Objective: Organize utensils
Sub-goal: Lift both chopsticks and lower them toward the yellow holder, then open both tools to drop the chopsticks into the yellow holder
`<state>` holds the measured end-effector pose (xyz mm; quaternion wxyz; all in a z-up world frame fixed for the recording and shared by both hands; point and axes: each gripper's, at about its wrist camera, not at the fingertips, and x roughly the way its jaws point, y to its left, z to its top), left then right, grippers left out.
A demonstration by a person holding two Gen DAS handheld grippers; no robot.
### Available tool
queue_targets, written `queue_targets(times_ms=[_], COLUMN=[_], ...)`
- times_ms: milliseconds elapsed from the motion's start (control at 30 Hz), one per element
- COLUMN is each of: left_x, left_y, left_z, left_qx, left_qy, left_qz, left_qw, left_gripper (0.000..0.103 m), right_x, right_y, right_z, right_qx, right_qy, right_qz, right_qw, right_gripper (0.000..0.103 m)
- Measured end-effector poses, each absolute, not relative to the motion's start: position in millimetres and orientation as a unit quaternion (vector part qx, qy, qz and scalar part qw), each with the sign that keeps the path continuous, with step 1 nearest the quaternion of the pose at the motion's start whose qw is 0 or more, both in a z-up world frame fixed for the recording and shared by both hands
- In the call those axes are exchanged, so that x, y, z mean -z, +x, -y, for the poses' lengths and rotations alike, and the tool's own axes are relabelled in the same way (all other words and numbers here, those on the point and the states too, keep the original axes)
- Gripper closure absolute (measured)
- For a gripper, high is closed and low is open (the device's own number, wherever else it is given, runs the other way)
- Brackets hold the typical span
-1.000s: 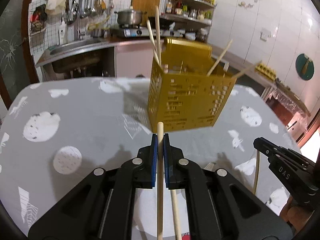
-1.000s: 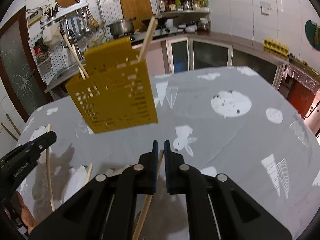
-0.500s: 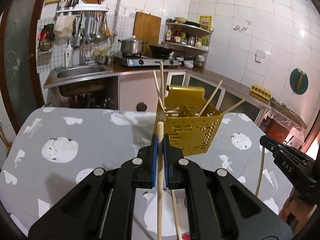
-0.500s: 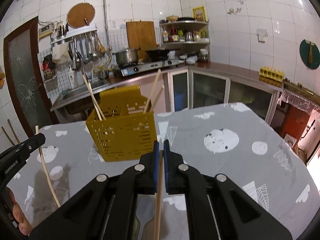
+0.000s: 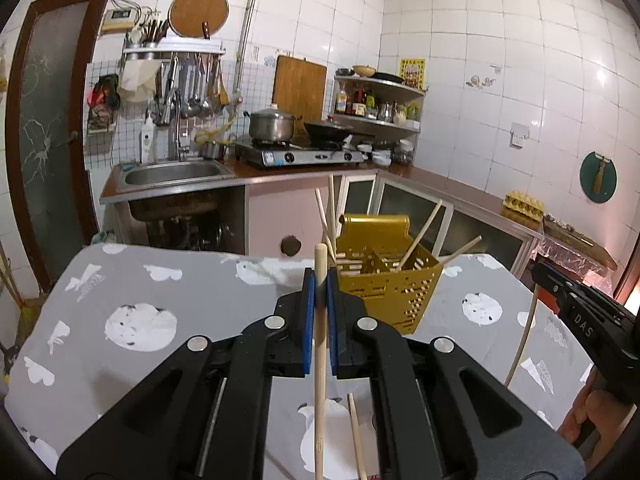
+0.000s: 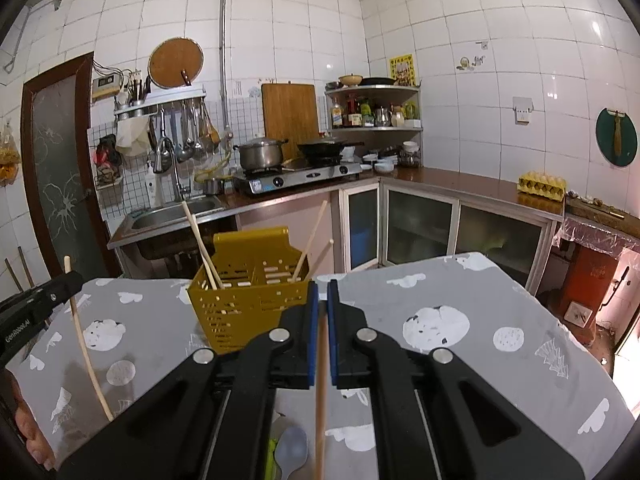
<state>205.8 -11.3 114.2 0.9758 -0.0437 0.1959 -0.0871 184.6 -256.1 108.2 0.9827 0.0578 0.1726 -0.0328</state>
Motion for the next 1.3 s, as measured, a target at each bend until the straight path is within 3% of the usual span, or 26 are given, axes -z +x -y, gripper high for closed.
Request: queue_targets(times_ms=[333, 867, 1067, 1300], left_x=[-141, -235, -220, -151], left_y=[213, 299, 350, 398], left_z=[14, 47, 62, 70], left_qx=[0.085, 0.115, 0.111, 0.108], left_qy=[-0.042, -0.068, -0.068, -0.062], left_qz=[-0.168, -0.101, -0.1, -0.143], left_qw=[0.981, 0.986, 0.986, 0.982], left_gripper=[0.099, 0.099, 0.099, 0.099], right_x=[-140, -258, -245, -185], right_y=[194, 265, 313, 357], right_z=[257, 243, 240, 252], right_qx=[0.026, -0.004, -0.006, -0.009], right_qy=[0.054, 0.041, 0.042, 0.048], right_qz=[-0.129, -0.046, -0.047, -0.096], right_qw=[0.99, 0.998, 0.998, 0.994], right_gripper=[0.099, 0.099, 0.099, 0.099])
